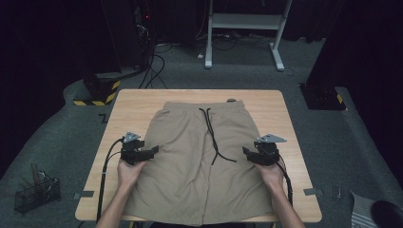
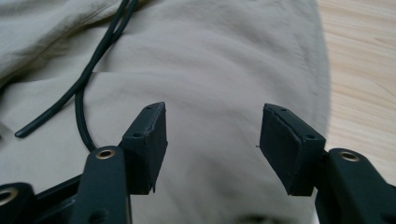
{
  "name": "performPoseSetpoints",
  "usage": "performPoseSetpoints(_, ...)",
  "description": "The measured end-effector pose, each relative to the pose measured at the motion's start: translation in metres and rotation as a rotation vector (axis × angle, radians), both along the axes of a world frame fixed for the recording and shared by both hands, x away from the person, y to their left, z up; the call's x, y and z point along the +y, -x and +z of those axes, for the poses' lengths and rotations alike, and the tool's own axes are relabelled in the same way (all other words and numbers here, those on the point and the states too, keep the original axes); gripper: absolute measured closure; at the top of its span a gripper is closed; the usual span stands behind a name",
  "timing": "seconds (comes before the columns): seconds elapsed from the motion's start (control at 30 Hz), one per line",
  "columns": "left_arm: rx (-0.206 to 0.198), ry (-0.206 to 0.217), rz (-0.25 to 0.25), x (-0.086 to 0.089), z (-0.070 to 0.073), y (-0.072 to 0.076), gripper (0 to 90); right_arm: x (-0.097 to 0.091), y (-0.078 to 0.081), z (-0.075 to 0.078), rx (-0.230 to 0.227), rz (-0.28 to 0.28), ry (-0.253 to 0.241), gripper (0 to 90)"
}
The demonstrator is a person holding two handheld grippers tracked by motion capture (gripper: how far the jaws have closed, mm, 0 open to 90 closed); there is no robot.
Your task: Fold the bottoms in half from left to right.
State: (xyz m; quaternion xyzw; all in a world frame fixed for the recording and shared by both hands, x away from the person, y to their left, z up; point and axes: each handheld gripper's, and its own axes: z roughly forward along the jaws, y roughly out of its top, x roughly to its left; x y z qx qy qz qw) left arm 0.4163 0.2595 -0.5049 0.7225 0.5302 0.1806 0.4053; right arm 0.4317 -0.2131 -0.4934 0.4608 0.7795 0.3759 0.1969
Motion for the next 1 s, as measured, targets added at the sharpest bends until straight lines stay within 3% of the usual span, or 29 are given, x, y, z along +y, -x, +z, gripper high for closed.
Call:
performPoseSetpoints(0.17,-0.002,-0.005,-0.018,-0.011,0.005,-0.008,24.6,0.012,-0.011,0.001,0.005,0.009,-0.007,40.5)
performPoseSetpoints(0.33,-0.005,-0.036,-0.042,-0.025,0.008,-0.019,24.2,0.023,-0.021,0.007,-0.004,0.007,-0.015,41.8)
performPoseSetpoints(0.63,0.011,-0.048,-0.051,-0.038,-0.001,-0.032,24.5,0.035,-0.034,-0.001,0.010,0.014,0.005,42.2)
performPoseSetpoints(0.73,0.027,-0.080,-0.052,-0.042,-0.009,-0.035,24.9,0.041,-0.038,-0.005,0.012,0.018,0.029,42.6)
performPoseSetpoints(1.0,0.050,-0.099,-0.049,-0.045,-0.016,-0.037,25.5,0.045,-0.043,-0.019,0.055,0.010,0.061,42.9)
